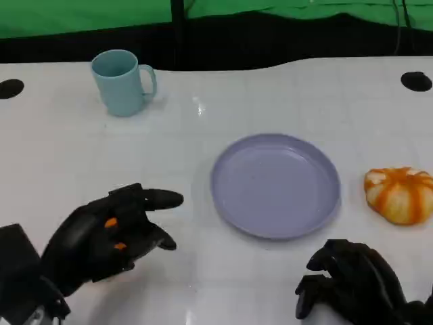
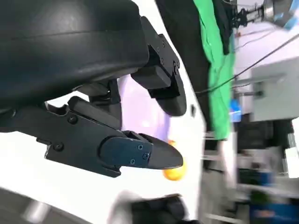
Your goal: Grasp the bread from the table and place it into the plate.
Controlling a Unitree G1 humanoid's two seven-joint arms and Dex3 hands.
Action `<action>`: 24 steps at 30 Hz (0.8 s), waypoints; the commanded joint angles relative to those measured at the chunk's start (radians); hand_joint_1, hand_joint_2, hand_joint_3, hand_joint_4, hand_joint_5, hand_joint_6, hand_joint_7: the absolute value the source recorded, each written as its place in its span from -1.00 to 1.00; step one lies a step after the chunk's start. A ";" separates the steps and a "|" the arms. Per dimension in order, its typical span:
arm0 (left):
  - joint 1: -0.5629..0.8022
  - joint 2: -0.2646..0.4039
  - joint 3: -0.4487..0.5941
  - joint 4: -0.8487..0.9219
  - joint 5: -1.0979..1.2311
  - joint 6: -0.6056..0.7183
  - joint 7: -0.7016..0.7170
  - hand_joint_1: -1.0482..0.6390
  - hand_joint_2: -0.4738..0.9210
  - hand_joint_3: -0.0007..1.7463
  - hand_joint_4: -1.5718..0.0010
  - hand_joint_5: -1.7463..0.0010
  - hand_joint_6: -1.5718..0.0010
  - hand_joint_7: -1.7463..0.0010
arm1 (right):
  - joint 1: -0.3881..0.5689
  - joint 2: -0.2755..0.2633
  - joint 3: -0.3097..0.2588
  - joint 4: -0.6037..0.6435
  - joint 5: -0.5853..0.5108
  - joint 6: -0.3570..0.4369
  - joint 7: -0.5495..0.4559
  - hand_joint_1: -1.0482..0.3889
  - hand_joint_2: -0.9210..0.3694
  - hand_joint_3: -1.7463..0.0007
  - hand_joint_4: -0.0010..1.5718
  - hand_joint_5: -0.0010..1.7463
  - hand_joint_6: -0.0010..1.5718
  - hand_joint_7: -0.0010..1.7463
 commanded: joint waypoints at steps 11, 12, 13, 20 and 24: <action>0.058 0.336 -0.106 -0.391 0.707 0.085 0.218 -0.65 1.00 -0.81 0.54 0.70 0.58 1.00 | 0.007 -0.003 -0.006 -0.009 0.006 0.003 -0.007 -0.94 -0.69 1.00 0.96 -0.09 1.00 -0.58; 0.061 0.349 -0.116 -0.420 0.765 0.109 0.222 -0.67 1.00 -0.81 0.54 0.74 0.61 1.00 | 0.007 -0.003 -0.005 -0.010 0.006 0.006 -0.008 -0.95 -0.69 1.00 0.96 -0.09 1.00 -0.58; 0.065 0.364 -0.126 -0.451 0.830 0.129 0.223 -0.67 1.00 -0.80 0.54 0.77 0.64 1.00 | 0.007 -0.004 -0.005 -0.012 0.007 0.008 -0.008 -0.95 -0.69 1.00 0.96 -0.09 1.00 -0.58; 0.077 0.399 -0.198 -0.563 1.138 0.254 0.180 -0.60 0.99 -0.95 0.57 0.91 0.72 1.00 | -0.001 -0.002 -0.011 0.000 0.010 0.004 -0.006 -0.94 -0.69 1.00 0.96 -0.09 1.00 -0.57; 0.061 0.401 -0.235 -0.555 1.230 0.287 0.153 -0.59 0.96 -0.99 0.59 0.94 0.74 1.00 | -0.005 -0.005 -0.010 0.005 0.005 0.003 -0.006 -0.95 -0.69 1.00 0.96 -0.10 1.00 -0.57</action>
